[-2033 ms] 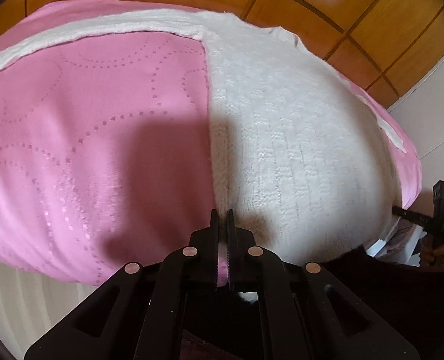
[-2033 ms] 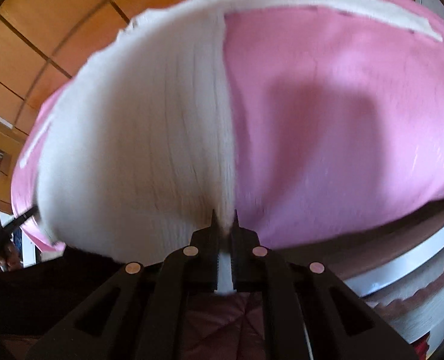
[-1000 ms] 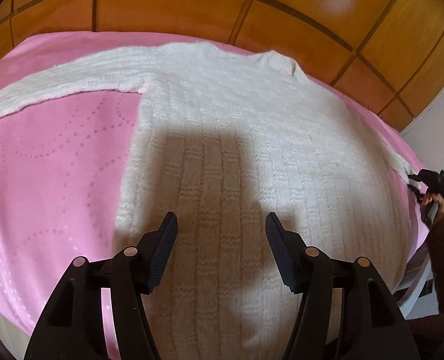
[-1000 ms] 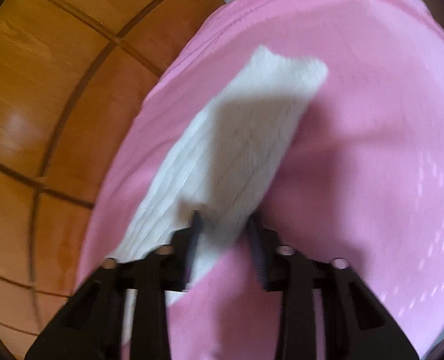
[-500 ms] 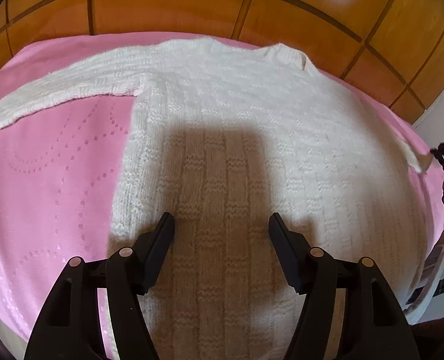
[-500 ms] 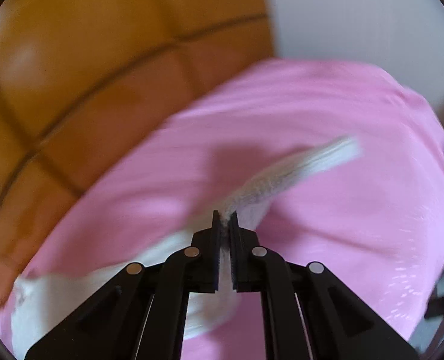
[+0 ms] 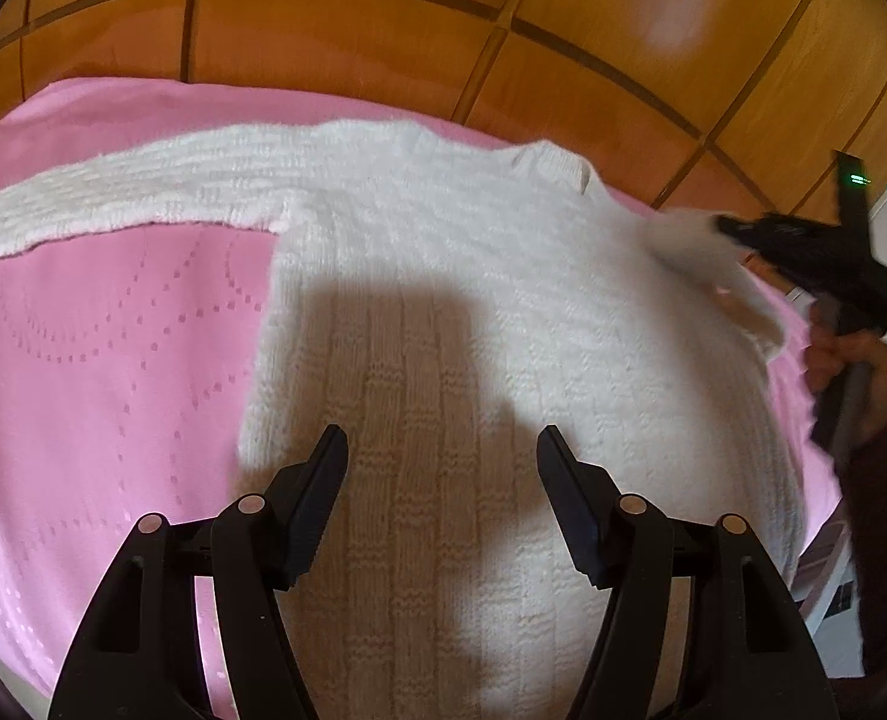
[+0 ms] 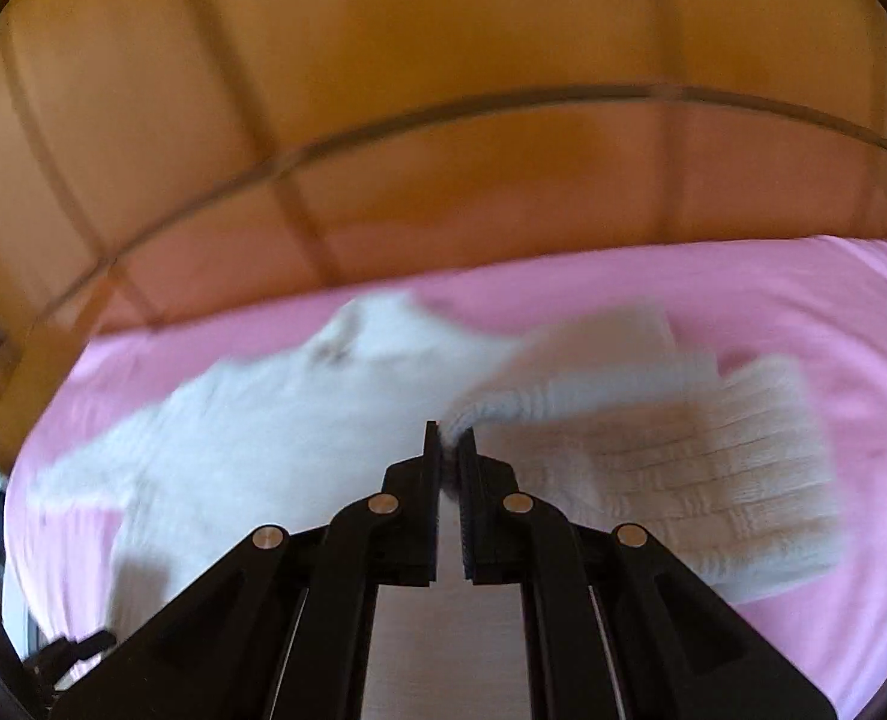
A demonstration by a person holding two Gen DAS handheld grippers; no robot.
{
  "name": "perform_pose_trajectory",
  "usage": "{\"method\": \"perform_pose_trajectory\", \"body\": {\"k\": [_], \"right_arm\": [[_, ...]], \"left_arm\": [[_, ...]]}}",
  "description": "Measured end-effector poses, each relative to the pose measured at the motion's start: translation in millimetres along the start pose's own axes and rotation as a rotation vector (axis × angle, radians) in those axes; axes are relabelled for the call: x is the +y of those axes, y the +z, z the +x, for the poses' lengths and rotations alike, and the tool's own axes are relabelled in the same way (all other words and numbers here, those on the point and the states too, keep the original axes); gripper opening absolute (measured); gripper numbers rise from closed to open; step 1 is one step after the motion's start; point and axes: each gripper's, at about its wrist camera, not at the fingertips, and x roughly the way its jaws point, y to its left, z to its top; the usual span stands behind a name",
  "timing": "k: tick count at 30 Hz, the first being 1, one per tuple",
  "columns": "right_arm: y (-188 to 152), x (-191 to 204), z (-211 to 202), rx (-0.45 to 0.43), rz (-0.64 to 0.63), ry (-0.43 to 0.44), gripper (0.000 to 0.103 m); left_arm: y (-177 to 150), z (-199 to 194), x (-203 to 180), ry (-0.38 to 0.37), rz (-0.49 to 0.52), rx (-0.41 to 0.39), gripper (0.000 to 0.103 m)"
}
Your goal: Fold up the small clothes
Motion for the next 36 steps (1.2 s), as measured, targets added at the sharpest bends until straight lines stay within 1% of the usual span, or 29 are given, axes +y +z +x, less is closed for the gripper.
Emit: {"method": "perform_pose_trajectory", "body": {"k": [1,2,4,5,6,7,9,12,14,15,17,21,22,23,28,30,31,32,33,34,35,36], "right_arm": [[-6,14,7,0.016,-0.026,0.006,0.005],[-13,17,7,0.028,-0.035,0.014,0.006],[-22,30,16,0.052,-0.056,0.03,0.013],[-24,28,18,0.053,-0.052,0.042,0.021],[-26,29,16,0.046,-0.039,0.053,0.047],[-25,32,11,0.033,-0.029,0.056,0.057],[-30,25,-2,0.011,0.0,0.067,0.058],[-43,6,-29,-0.018,0.066,0.081,0.071],[-60,-11,-43,-0.022,0.095,0.074,0.072],[-64,-18,-48,-0.02,0.107,0.064,0.074],[-81,-39,-58,-0.014,0.15,0.033,0.075],[-104,-74,-69,-0.003,0.254,0.038,0.078],[-107,-81,-72,-0.011,0.275,0.04,0.081],[-108,-85,-74,-0.016,0.289,0.043,0.082],[-108,-107,-80,-0.047,0.364,0.09,0.086],[-105,-113,-79,-0.049,0.386,0.106,0.086],[-102,-116,-77,-0.052,0.395,0.115,0.086],[-101,-117,-75,-0.054,0.4,0.121,0.086],[-97,-118,-71,-0.057,0.406,0.129,0.087],[-93,-119,-67,-0.059,0.409,0.131,0.087],[-91,-120,-65,-0.062,0.411,0.129,0.088],[-86,-123,-62,-0.071,0.417,0.119,0.088]], "left_arm": [[1,-1,1,-0.009,-0.004,-0.003,0.064],[1,-2,2,-0.016,-0.006,-0.004,0.064],[3,-2,3,-0.029,-0.015,-0.007,0.064],[4,-2,4,-0.036,-0.021,-0.007,0.064],[6,-1,4,-0.044,-0.026,-0.007,0.064],[8,0,5,-0.055,-0.034,-0.004,0.064],[10,3,4,-0.07,-0.044,0.001,0.064],[19,9,0,-0.102,-0.055,0.008,0.064],[25,17,-4,-0.132,-0.074,0.025,0.064],[29,21,-6,-0.148,-0.085,0.032,0.064],[40,31,-11,-0.179,-0.108,0.043,0.064],[62,55,-19,-0.206,-0.15,0.062,0.063],[69,66,-21,-0.209,-0.169,0.074,0.062],[75,75,-22,-0.211,-0.181,0.085,0.058],[103,124,-31,-0.216,-0.247,0.135,0.057],[112,137,-33,-0.21,-0.266,0.136,0.057],[118,142,-35,-0.213,-0.273,0.132,0.051],[123,145,-38,-0.22,-0.266,0.134,0.028],[128,147,-42,-0.229,-0.248,0.144,0.017],[134,146,-48,-0.22,-0.219,0.136,0.007],[140,140,-51,-0.199,-0.199,0.101,0.006],[148,126,-52,-0.181,-0.181,0.041,0.006]]}}
